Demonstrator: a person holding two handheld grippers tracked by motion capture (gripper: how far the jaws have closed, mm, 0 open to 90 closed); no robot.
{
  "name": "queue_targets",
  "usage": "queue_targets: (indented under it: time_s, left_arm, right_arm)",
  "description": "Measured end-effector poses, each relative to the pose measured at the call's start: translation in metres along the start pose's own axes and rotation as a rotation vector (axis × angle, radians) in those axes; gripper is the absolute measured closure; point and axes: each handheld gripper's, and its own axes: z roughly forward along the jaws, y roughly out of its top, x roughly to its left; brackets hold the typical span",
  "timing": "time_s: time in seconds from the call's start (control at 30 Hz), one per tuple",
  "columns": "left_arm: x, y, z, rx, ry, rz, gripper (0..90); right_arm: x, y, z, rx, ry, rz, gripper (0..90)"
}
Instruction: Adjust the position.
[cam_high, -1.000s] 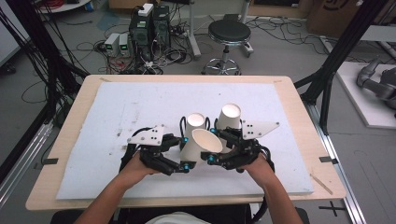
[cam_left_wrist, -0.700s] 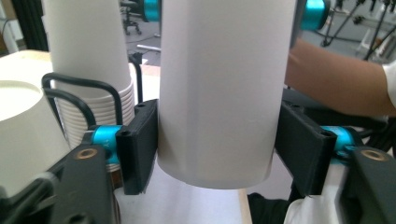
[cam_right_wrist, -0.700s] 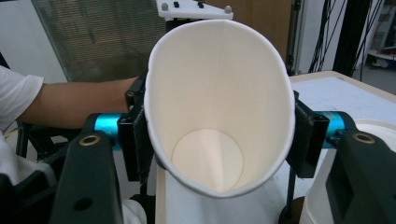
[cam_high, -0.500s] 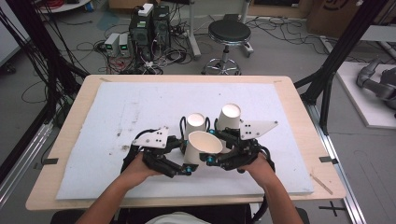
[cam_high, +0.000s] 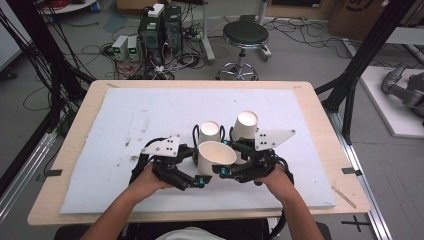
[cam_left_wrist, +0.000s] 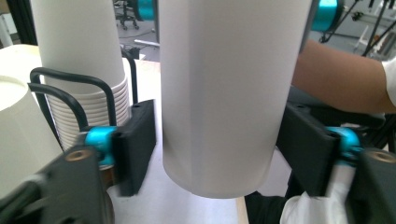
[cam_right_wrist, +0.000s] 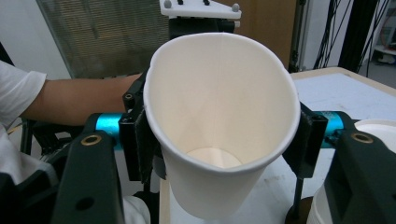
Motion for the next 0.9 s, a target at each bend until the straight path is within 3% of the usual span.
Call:
queue_targets:
  time_s: [0.13, 0.3, 0.37, 0.43, 0.63, 0.73, 0.9]
  left_arm:
    - [-0.0009, 0.0004, 0.0014, 0.006, -0.006, 0.017, 36.3]
    - [-0.0004, 0.0004, -0.0003, -0.007, 0.000, 0.017, 36.0]
    - [-0.0005, 0.0006, 0.0000, -0.010, 0.001, 0.016, 36.0]
    - [-0.0004, 0.0000, 0.0015, 0.000, -0.004, 0.012, 36.0]
    - [-0.0002, -0.0009, 0.0030, 0.020, 0.003, -0.018, 30.9]
    - [-0.0009, -0.0009, 0.0021, 0.016, -0.005, 0.003, 36.0]
    - [-0.0018, -0.0008, 0.0027, 0.015, -0.013, 0.016, 36.7]
  right_arm:
    - [0.0007, 0.0000, 0.0021, -0.002, 0.014, -0.007, 36.9]
    - [0.0009, -0.0018, 0.0022, -0.056, -0.023, 0.018, 21.5]
    - [0.0009, -0.0018, 0.0025, -0.055, -0.023, 0.018, 22.2]
    - [0.0015, -0.0015, 0.0031, -0.050, -0.009, 0.007, 34.7]
    - [0.0024, 0.0017, 0.0048, 0.011, 0.003, -0.026, 37.7]
    - [0.0027, 0.0024, 0.0034, 0.010, -0.003, -0.025, 38.5]
    - [0.0036, 0.0024, 0.0048, 0.004, 0.007, -0.023, 37.1]
